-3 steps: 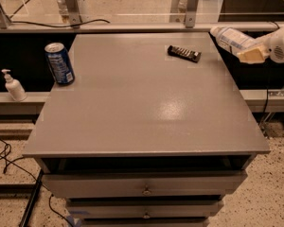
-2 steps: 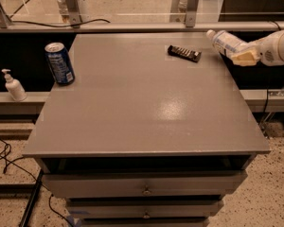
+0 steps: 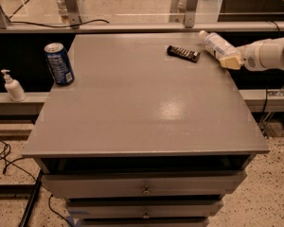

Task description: Move blue plastic bottle near rxbar chocolate

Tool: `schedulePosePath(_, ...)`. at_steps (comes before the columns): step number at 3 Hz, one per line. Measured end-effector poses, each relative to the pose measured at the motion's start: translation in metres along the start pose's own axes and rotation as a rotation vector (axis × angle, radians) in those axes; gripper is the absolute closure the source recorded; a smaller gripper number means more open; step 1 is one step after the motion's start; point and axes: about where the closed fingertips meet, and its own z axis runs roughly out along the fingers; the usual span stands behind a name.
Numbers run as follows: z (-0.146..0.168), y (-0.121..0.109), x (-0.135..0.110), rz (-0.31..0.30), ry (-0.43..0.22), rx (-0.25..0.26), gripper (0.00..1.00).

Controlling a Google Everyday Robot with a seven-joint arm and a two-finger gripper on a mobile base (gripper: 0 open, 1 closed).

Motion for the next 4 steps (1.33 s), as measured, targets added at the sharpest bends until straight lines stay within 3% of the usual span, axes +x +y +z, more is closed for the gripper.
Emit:
schedulePosePath(2, -0.001, 0.000, -0.002, 0.001, 0.000, -0.001, 1.00)
schedulePosePath(4, 0.013, 0.083, -0.052, -0.047, 0.061, -0.069, 1.00)
